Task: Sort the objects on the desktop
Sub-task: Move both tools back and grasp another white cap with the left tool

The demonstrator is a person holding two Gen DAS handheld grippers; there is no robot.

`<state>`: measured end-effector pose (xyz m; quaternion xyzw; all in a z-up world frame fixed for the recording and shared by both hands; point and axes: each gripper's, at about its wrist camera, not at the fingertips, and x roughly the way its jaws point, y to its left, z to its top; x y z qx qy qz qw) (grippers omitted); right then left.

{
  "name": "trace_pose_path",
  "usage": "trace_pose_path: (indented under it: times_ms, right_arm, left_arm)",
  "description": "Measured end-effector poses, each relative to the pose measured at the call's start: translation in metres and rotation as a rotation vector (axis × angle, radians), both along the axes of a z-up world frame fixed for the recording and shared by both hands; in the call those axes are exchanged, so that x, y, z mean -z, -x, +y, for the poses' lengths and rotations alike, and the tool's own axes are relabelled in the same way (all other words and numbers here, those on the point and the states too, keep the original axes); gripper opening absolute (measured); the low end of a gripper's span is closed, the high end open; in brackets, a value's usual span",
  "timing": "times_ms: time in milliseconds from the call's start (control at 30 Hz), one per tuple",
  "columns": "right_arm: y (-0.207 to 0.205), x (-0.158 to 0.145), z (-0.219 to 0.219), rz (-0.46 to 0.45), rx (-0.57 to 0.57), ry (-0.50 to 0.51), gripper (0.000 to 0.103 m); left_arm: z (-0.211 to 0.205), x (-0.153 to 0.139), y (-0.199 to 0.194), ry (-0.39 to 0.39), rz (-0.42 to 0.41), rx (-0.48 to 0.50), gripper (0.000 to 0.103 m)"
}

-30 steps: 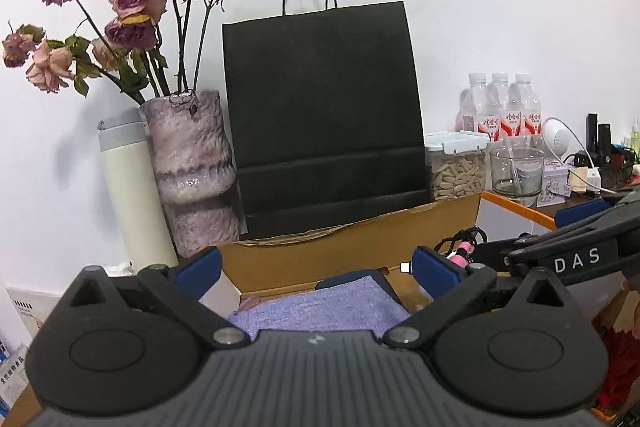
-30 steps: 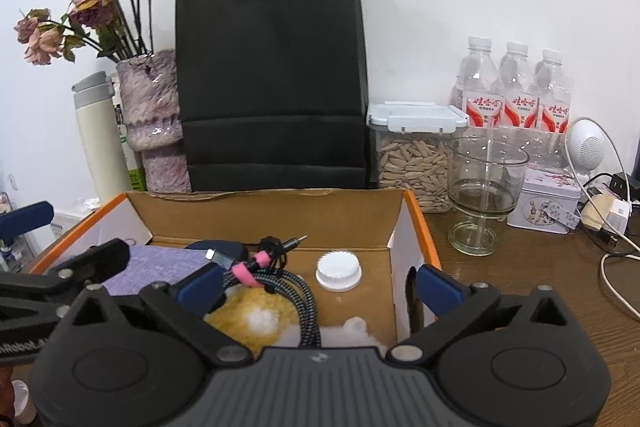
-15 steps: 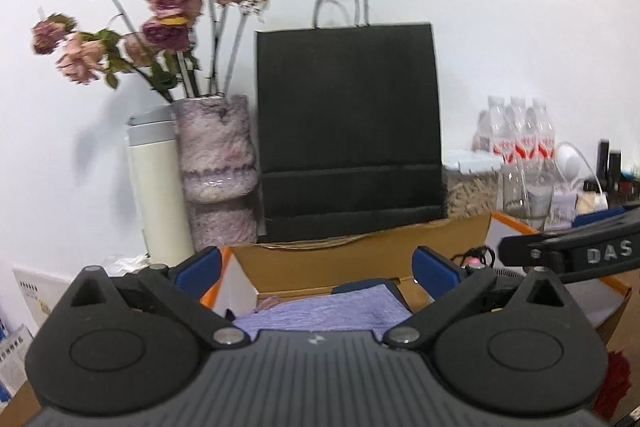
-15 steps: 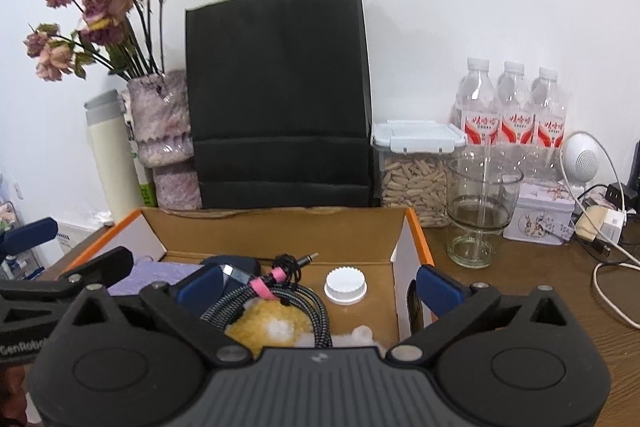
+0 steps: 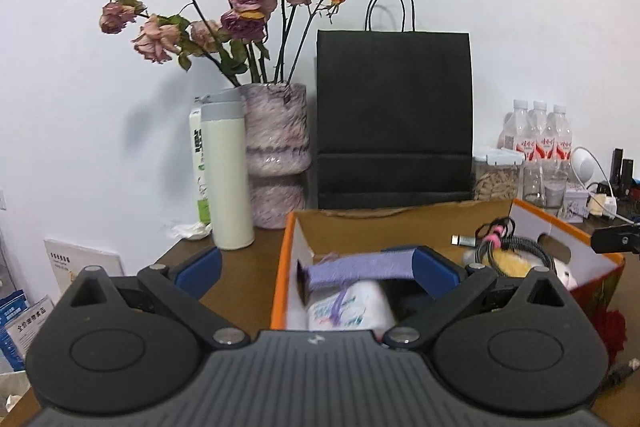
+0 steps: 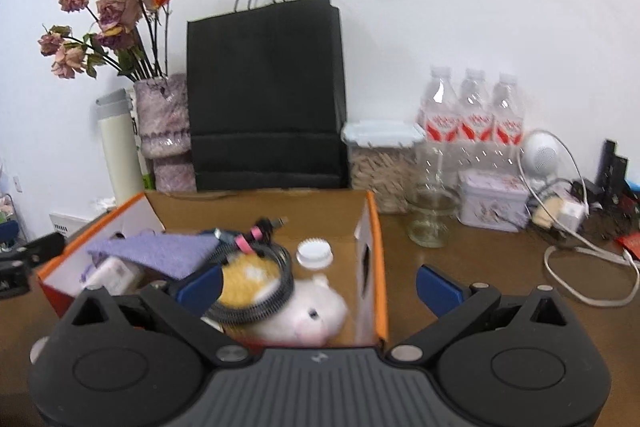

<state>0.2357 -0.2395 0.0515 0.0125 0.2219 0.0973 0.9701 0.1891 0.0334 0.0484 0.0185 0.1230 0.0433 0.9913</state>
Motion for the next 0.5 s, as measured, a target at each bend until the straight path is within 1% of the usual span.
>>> trace_pose_path:
  times_ms: [233,333,500]
  right_arm:
    - [0.022,0.027,-0.006,0.076,-0.002,0.017,0.103]
    - [0.029,0.035,-0.004,0.094,-0.008,0.026,0.103]
    - [0.035,0.042,-0.001,0.115,-0.012,0.043,0.103]
  left_arm:
    - [0.009,0.003,0.026,0.006,0.016,-0.005,0.103]
    - [0.011,0.01,0.033,0.019,0.059,0.002,0.103]
    - [0.01,0.022,0.038,0.019,0.149,0.001,0.103]
